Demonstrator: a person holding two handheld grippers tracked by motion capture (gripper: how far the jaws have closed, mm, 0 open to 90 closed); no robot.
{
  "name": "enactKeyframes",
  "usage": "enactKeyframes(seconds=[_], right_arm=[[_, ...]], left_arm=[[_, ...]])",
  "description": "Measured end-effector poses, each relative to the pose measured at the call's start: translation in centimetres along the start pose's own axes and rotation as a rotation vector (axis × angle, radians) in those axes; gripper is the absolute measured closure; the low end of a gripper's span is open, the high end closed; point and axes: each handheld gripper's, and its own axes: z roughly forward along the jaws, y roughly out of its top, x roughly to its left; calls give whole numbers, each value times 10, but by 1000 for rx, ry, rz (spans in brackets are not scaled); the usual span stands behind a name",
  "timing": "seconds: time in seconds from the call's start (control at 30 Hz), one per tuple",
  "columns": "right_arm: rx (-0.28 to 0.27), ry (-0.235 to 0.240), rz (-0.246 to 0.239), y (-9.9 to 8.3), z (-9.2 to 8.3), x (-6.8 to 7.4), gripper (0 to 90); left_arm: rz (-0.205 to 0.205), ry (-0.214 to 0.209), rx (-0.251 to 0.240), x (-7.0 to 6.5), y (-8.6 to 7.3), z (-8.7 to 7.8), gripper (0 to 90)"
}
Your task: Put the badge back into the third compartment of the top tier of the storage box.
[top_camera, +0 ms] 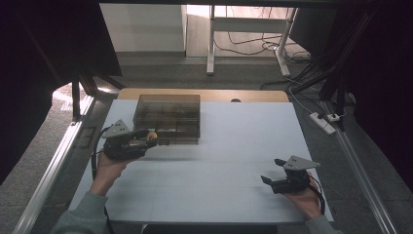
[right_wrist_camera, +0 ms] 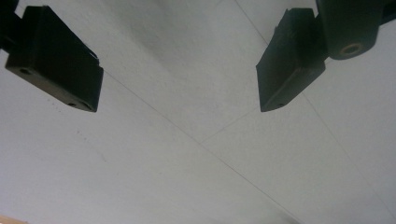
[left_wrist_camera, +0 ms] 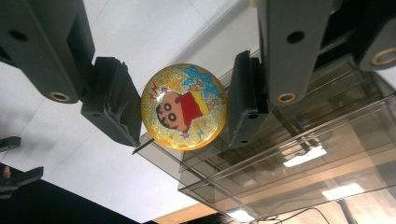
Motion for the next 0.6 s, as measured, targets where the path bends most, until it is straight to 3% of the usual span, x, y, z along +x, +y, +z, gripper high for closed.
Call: enactKeyframes(seconds=[0.6], right_arm=[[-2,-1,-1,0,0,0,147]], left_arm=[[12,-19,1,-1,11,15,474]])
